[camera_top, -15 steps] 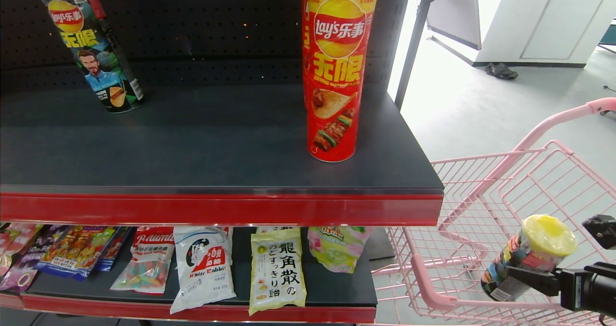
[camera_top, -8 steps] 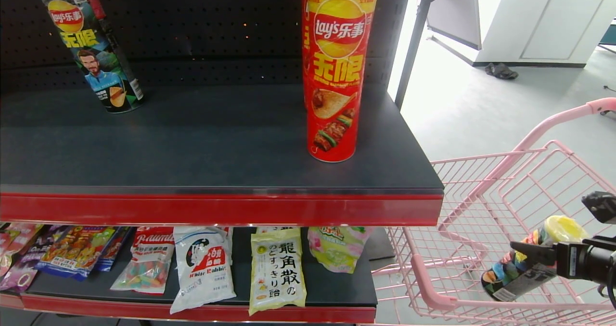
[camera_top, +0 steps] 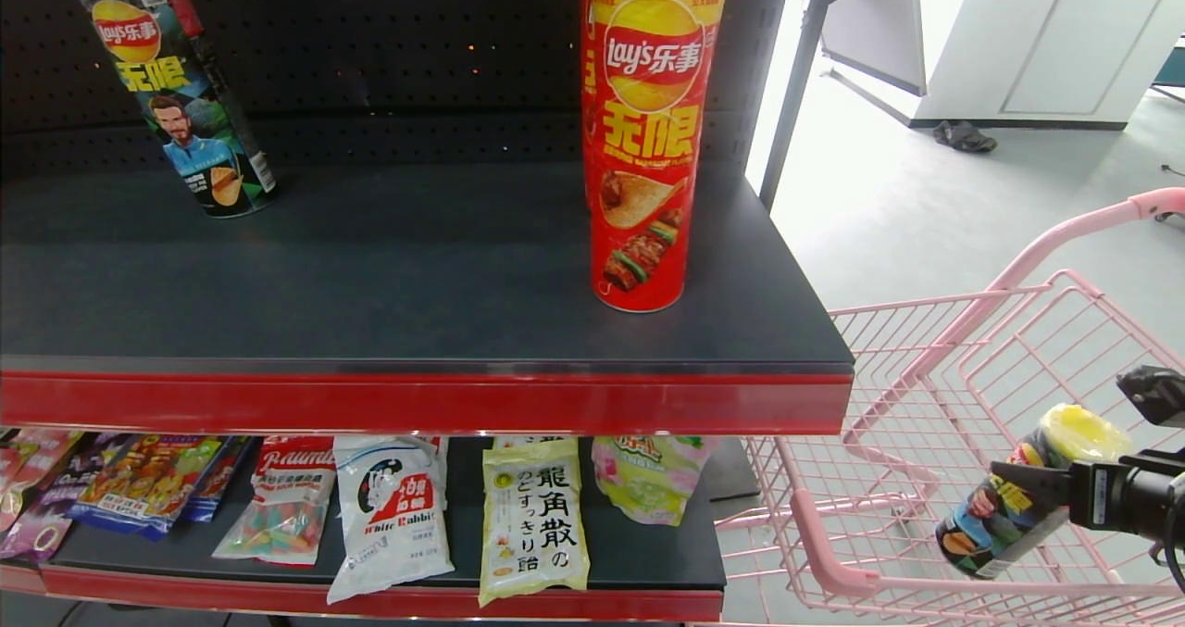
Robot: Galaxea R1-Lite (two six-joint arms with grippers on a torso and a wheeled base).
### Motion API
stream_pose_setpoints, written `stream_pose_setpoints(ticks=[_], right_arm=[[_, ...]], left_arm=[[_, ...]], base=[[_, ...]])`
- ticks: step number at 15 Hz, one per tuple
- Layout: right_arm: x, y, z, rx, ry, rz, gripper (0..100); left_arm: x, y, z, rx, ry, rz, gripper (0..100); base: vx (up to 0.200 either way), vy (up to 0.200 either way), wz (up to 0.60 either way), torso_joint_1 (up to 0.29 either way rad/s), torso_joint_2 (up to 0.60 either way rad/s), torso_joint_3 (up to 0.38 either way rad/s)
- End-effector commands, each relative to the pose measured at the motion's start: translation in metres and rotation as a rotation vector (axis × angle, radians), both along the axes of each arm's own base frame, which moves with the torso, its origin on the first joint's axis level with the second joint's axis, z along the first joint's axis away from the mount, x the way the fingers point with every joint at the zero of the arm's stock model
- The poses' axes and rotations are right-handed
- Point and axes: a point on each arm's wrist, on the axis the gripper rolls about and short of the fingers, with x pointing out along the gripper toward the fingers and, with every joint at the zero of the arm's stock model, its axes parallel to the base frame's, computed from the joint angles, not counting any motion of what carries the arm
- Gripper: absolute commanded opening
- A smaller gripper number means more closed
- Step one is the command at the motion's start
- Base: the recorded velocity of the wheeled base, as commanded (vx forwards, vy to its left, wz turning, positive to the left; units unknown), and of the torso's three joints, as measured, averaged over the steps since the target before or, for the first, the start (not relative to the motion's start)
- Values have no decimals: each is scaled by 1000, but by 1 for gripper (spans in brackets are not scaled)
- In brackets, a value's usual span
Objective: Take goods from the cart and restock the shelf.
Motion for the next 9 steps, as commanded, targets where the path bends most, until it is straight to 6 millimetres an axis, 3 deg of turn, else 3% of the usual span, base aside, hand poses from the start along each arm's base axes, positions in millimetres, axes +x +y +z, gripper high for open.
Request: stream_pose_setpoints(ticks=[1,6,9], right_arm=[[0,-1,-1,1,2,-4,0],[-2,-1,2,-1,-8,-8,0],[-14,3,29,-15,-142,28,0]], left_arm=[[0,0,0,0,1,1,100],[0,0,0,0,1,1,100],[0,0,0,0,1,1,100]], base=[[0,0,0,0,0,0],[0,0,0,0,0,0],[0,0,0,0,0,0]])
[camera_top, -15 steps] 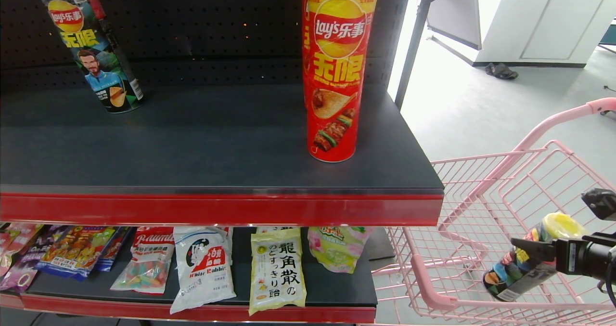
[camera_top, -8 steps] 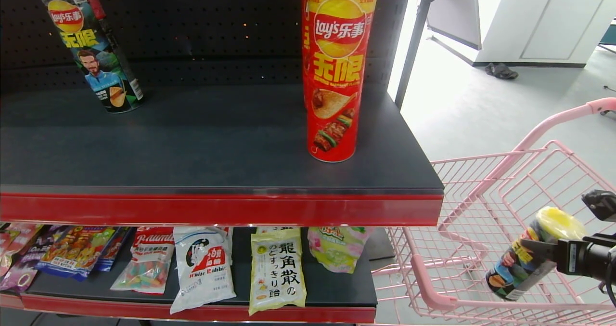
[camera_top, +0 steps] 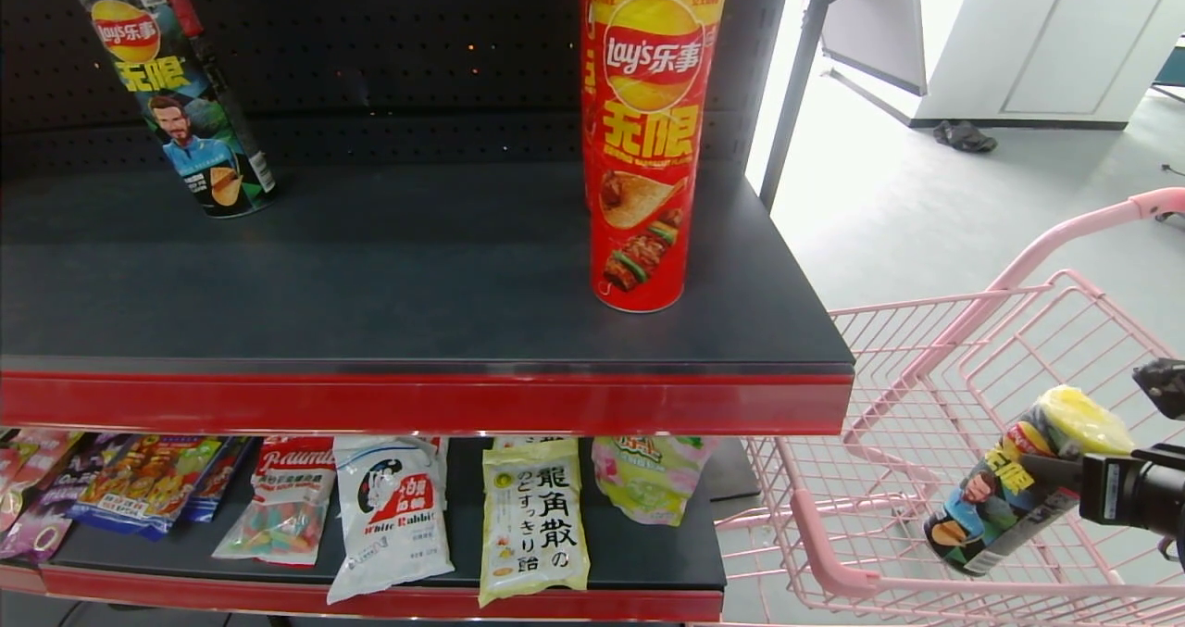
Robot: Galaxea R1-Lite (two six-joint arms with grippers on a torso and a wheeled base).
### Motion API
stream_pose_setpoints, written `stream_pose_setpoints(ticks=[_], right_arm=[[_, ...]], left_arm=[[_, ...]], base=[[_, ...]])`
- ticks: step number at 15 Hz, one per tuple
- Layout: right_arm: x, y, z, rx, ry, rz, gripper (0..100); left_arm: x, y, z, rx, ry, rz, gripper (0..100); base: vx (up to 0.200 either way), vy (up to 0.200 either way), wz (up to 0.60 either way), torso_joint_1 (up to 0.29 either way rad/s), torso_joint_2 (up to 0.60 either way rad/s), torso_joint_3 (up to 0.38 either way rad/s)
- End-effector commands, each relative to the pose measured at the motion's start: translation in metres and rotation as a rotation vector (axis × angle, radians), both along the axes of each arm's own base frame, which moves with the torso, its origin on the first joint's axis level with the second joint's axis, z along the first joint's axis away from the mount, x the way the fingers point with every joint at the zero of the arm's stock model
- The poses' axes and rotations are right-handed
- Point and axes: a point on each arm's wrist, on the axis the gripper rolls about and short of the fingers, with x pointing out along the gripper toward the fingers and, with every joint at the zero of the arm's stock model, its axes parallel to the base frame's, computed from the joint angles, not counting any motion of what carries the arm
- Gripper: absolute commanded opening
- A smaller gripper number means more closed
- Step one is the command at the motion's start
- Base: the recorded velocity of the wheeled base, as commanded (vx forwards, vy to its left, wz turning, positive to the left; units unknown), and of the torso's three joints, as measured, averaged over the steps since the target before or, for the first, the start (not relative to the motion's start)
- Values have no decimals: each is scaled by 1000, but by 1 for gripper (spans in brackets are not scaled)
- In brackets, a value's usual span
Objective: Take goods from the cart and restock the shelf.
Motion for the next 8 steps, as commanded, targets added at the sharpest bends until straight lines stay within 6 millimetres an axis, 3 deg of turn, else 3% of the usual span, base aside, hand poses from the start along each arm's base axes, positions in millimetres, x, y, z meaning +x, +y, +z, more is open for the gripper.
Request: stream_pose_setpoints(ticks=[1,5,6,7,8], right_arm=[[-17,8,34,-11,-177,82,0],[-32,15,115,-47,-501,126,0],[-39,19,149,-17,-599,132,0],[-44,21,160,0,-606,136,0],[-62,32,181,59,-587,219,0]], left_arm=[[0,0,0,0,1,1,100],[0,0,0,0,1,1,100],[0,0,0,0,1,1,100],[0,0,0,0,1,1,100],[0,0,0,0,1,1,100]], base=[[0,0,0,0,0,0],[0,0,0,0,0,0],[0,0,0,0,0,0],[0,0,0,0,0,0],[0,0,0,0,0,0]])
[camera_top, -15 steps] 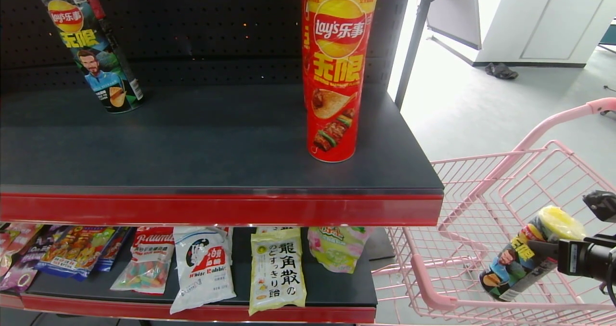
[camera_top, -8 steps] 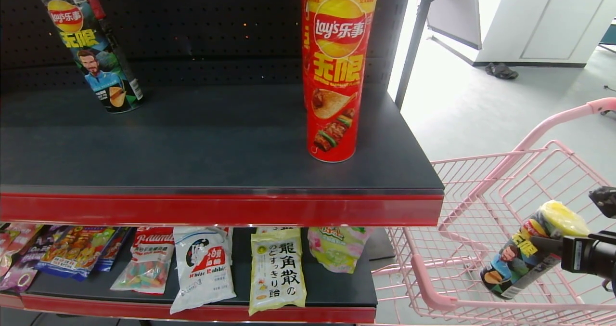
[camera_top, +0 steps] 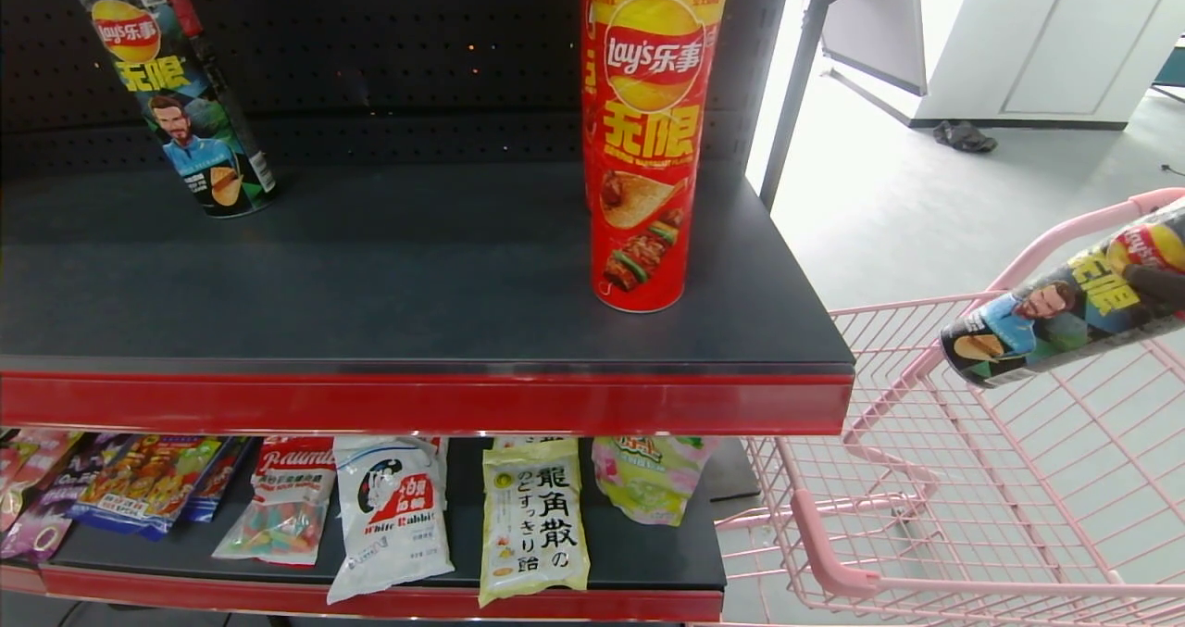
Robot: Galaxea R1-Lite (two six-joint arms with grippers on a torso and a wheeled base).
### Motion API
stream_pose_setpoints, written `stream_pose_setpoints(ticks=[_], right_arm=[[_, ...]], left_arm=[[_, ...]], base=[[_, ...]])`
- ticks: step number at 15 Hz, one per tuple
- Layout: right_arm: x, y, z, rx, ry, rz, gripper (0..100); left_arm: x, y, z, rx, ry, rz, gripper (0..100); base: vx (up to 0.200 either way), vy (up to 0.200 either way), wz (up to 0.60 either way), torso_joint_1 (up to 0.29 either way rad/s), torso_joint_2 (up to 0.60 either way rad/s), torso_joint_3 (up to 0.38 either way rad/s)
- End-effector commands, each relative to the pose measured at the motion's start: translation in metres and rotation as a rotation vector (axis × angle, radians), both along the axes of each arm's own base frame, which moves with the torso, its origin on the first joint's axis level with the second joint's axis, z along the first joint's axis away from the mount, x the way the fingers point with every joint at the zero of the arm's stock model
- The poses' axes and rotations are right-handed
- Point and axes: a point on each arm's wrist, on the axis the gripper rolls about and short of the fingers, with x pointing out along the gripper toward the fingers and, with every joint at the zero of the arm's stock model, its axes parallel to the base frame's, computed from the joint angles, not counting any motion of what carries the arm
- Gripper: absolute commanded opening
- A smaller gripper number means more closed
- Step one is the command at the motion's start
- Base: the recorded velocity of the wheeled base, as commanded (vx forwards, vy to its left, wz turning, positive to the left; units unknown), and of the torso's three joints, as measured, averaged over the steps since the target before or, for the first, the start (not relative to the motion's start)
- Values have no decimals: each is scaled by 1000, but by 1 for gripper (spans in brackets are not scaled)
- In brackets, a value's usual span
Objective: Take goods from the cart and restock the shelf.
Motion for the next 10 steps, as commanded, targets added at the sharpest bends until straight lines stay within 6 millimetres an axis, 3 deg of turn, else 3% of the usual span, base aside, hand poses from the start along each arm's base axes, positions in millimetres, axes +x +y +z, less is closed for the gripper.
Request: stream_pose_setpoints(ticks=[1,2,4,7,10], right_arm=[[-48,24,60,9,-128,120,0],[-67,32,73,16,-139,148,0],[-98,49,79,35,-116,236,0],[-155,68,70,111,-19,401,0],[-195,66,53,120,28,601,0]], left_arm=[[0,0,0,-1,1,1,100],[0,0,0,-1,1,1,100],[0,0,0,-1,1,1,100],[0,0,0,-1,1,1,100],[0,0,0,-1,1,1,100]], base=[[0,0,0,0,0,0],[0,0,0,0,0,0],[0,0,0,0,0,0],[0,0,0,0,0,0],[0,0,0,0,0,0]])
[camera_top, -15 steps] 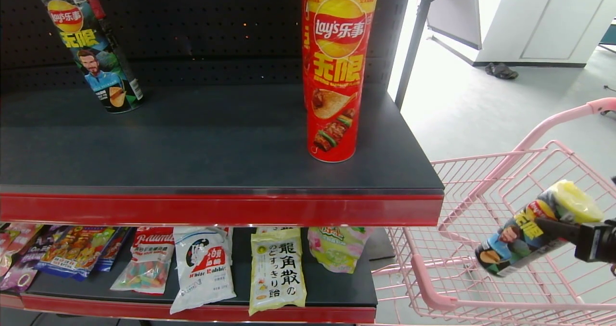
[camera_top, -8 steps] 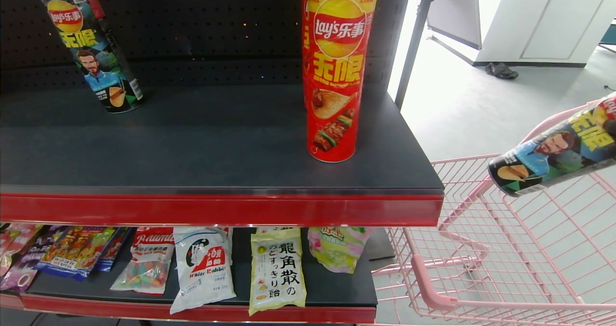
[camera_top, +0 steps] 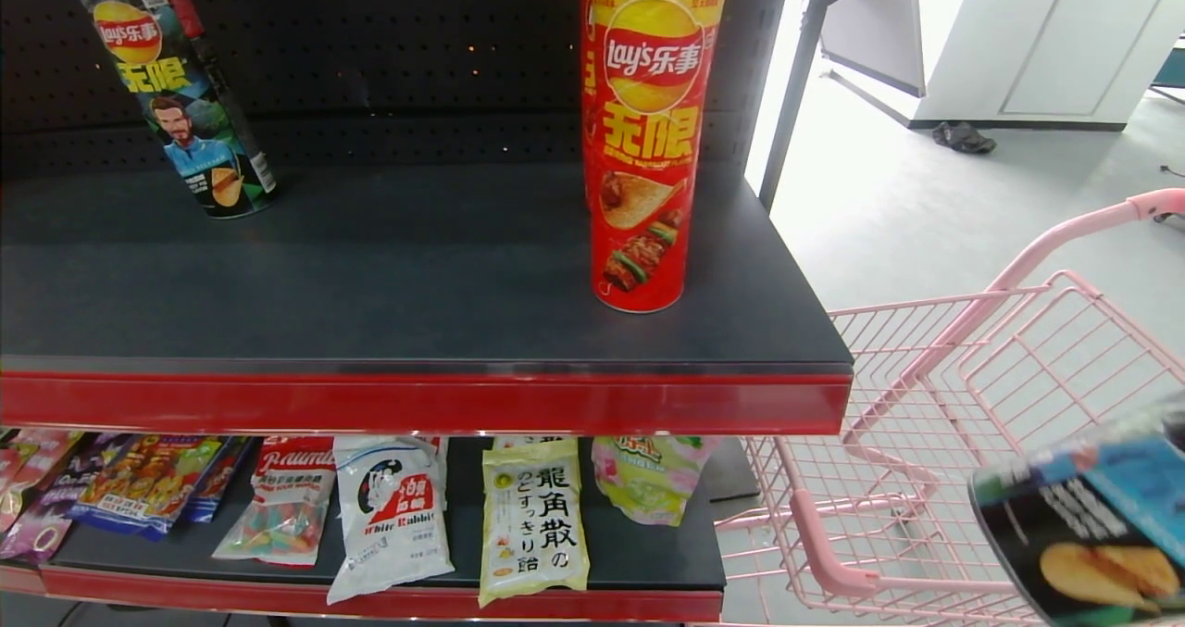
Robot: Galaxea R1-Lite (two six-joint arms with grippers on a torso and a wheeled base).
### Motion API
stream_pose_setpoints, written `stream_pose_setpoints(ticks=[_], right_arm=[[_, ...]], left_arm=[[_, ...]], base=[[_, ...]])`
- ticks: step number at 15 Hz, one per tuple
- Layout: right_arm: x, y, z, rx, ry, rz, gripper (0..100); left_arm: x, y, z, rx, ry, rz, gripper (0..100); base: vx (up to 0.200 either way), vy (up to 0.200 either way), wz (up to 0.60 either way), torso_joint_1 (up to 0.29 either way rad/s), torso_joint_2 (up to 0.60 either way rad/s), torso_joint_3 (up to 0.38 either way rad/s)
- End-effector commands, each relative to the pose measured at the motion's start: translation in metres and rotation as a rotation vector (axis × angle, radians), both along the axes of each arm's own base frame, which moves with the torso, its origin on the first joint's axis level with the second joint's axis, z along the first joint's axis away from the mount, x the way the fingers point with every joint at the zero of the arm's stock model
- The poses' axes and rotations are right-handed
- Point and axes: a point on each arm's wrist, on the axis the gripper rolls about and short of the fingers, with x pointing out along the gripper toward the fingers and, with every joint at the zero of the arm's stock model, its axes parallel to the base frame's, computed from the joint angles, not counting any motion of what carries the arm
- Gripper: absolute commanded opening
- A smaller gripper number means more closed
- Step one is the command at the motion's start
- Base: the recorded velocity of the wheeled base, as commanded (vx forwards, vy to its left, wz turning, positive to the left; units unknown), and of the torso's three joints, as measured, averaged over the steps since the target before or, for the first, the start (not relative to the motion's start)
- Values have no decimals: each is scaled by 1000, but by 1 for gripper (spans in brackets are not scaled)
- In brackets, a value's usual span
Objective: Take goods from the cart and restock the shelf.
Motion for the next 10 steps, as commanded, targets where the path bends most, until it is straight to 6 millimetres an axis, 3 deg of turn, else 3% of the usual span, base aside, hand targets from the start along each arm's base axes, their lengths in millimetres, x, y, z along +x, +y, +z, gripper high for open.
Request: stream_pose_setpoints(ticks=[1,6,8,10], right_arm=[[-46,-5,-10,-1,-46,205,0],[-18,-2,-49,-130,28,302,0],[-13,-1,-55,-132,67,287,0],[11,2,-61,-138,82,199,0]], left_arm=[[0,0,0,0,1,1,100],[0,0,0,0,1,1,100],[0,0,0,0,1,1,100],[0,0,0,0,1,1,100]], base=[[0,0,0,0,0,0],[0,0,0,0,0,0],[0,0,0,0,0,0],[0,0,0,0,0,0]])
